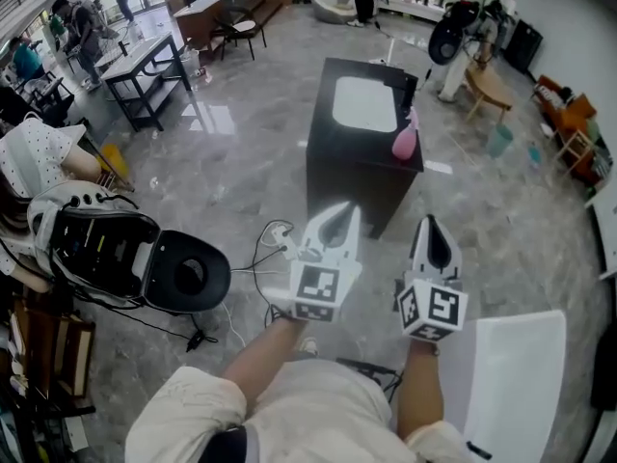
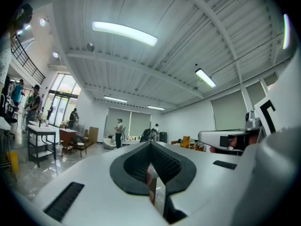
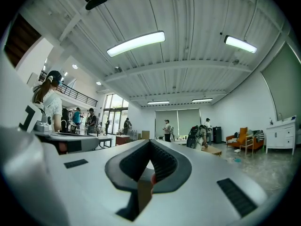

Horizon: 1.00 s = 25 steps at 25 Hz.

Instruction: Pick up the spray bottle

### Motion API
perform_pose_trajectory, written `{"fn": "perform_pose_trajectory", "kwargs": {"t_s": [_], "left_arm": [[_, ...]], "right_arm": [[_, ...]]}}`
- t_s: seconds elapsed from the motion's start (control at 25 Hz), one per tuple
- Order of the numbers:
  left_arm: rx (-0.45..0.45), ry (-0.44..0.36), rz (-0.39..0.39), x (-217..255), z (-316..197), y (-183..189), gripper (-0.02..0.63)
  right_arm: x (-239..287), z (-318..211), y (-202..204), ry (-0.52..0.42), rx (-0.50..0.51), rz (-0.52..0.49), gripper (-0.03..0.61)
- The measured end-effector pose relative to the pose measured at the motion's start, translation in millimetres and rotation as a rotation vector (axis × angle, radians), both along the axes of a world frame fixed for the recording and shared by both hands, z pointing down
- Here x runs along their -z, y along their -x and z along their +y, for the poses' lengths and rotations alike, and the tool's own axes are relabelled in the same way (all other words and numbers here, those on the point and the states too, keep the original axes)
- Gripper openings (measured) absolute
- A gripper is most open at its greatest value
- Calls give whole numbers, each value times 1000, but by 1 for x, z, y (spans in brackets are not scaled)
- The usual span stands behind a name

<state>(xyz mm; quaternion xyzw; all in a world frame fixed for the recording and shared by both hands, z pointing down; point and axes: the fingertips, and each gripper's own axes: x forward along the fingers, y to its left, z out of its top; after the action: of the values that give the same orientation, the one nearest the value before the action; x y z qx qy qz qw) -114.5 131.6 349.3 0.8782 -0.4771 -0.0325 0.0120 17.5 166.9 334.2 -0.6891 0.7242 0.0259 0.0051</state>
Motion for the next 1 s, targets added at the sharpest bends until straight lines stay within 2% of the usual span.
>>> {"fn": "perform_pose_trajectory", "kwargs": {"t_s": [0.28,0.52,0.72,1.0], "left_arm": [[12,27,-18,-14,-50,14,2],[21,36,-34,-24,-91,-1,2],[38,33,-34,-26,-138,-32,2],[43,26,-39,-20,-215,-104,2]], "right_arm": [[-14,-48,8,22,-4,-20,5],[-26,-91,-8,33,-2,-38,5],[-35,-140,-45,44,3,-59,5],[-30,-216,-112,30,13,-67,5]]}}
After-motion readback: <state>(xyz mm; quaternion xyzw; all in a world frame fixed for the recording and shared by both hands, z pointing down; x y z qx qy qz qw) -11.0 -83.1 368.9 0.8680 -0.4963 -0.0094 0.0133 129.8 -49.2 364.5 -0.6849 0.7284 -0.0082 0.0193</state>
